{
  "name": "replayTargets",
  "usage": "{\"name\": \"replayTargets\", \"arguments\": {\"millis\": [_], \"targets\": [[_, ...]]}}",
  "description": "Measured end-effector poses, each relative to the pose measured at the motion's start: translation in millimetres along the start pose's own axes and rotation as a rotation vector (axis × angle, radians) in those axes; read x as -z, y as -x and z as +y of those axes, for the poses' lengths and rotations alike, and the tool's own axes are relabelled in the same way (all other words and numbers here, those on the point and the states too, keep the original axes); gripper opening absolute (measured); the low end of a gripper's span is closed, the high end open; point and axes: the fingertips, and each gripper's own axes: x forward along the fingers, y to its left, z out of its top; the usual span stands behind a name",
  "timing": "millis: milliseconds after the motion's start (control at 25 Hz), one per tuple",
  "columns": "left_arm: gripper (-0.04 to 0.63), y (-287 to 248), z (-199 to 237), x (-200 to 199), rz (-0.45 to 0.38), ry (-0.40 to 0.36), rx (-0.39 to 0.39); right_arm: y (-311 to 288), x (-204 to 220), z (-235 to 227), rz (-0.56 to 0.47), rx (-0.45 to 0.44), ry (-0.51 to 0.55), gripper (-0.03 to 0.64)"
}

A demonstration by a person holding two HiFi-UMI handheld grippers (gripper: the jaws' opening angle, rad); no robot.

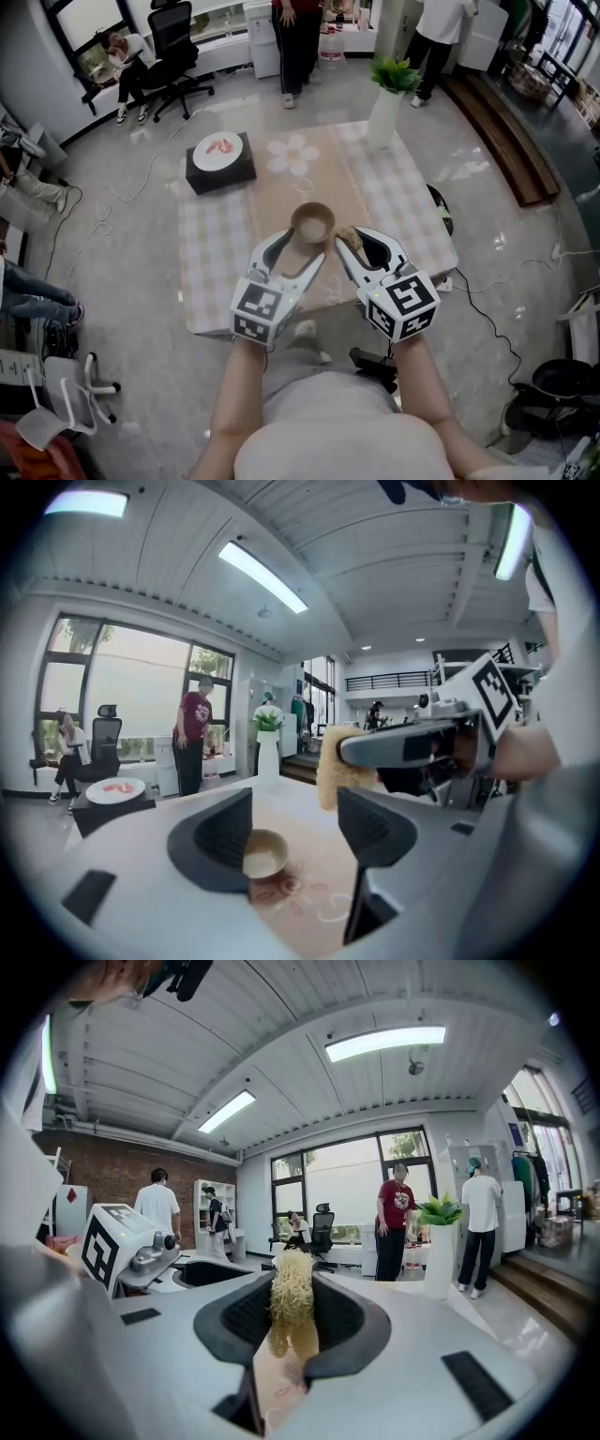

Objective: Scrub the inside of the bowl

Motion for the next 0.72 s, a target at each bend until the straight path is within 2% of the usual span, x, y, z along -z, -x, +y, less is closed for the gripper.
{"name": "replayTargets", "arguments": {"millis": [160, 280, 360, 480, 720], "targets": [[0.361, -17, 7, 14, 0.039, -0.002, 0.083, -19, 3, -16, 0.019, 0.010, -0.015, 0.100], [0.407, -29, 12, 26, 0.065, 0.012, 0.145, -34, 9, -24, 0.035, 0.013, -0.026, 0.101], [0.428, -37, 18, 38, 0.105, -0.007, 0.171, -45, 14, -29, 0.049, 0.015, -0.034, 0.101], [0.433, -49, 28, 56, 0.159, -0.039, 0.182, -58, 23, -37, 0.073, 0.023, -0.046, 0.101], [0.433, -71, 44, 84, 0.214, -0.002, 0.226, -79, 41, -50, 0.114, 0.039, -0.072, 0.101]]}}
